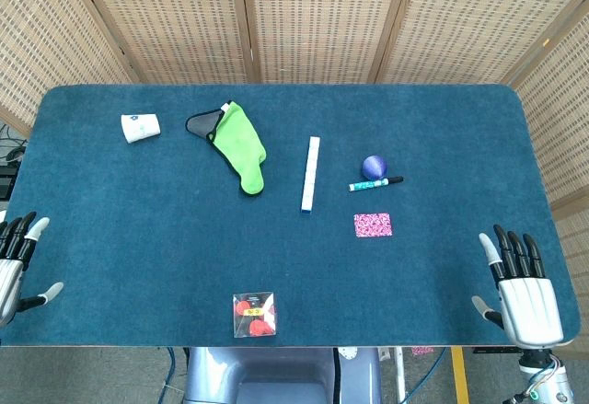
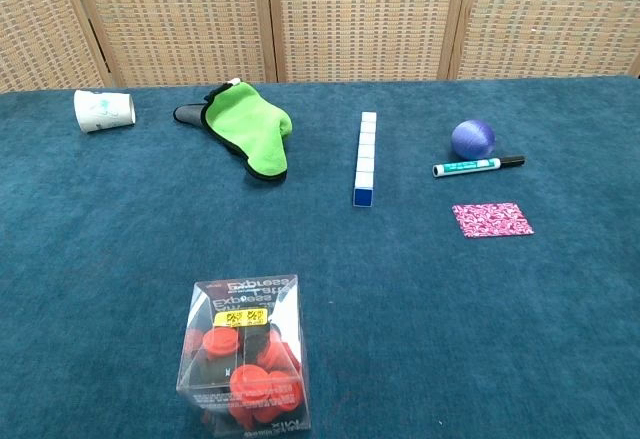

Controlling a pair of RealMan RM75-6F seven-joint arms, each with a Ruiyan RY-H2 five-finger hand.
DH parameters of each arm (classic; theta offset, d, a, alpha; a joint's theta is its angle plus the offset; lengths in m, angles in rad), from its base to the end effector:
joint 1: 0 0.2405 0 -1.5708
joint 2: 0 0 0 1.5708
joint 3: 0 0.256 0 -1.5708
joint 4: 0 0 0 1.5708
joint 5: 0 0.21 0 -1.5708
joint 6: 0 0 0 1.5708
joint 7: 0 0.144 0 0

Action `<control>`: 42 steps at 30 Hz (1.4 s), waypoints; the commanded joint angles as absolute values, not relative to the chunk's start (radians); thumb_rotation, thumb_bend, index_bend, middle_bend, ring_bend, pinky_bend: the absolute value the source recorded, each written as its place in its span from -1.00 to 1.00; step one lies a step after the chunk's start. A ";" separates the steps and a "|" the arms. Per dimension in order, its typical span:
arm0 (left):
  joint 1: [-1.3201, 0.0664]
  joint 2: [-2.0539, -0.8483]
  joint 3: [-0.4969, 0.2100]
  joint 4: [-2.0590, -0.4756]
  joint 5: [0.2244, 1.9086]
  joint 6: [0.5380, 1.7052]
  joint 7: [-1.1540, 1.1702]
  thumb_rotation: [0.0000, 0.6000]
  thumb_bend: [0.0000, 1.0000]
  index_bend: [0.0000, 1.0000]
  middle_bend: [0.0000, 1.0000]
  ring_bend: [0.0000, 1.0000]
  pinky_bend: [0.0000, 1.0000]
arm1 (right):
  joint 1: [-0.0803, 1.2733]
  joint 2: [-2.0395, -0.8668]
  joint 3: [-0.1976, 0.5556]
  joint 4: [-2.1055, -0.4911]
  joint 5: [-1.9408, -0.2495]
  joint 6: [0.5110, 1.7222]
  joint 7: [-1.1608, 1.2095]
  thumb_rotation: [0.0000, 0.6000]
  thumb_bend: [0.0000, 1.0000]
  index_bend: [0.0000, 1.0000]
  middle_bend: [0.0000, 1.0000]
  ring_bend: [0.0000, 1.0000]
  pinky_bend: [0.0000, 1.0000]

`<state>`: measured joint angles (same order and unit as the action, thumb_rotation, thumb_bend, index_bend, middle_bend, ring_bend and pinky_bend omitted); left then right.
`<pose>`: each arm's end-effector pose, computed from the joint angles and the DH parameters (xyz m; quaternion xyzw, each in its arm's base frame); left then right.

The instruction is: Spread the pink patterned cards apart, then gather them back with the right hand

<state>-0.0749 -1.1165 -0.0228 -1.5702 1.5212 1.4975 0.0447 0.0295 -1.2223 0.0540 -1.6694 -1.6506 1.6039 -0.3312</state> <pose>-0.3198 0.1728 0.1608 -0.6164 -0.3631 -0.3595 0.5991 -0.2728 -0.1623 0.1338 0.6233 -0.2829 0.3870 0.6178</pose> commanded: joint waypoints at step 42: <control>-0.083 -1.115 -0.033 -1.601 1.482 1.472 0.086 1.00 -1.00 -1.00 -1.00 -1.00 -1.00 | 0.551 -1.401 0.098 -1.346 -1.425 0.807 -0.031 1.00 1.00 -0.72 -0.79 -1.00 -0.98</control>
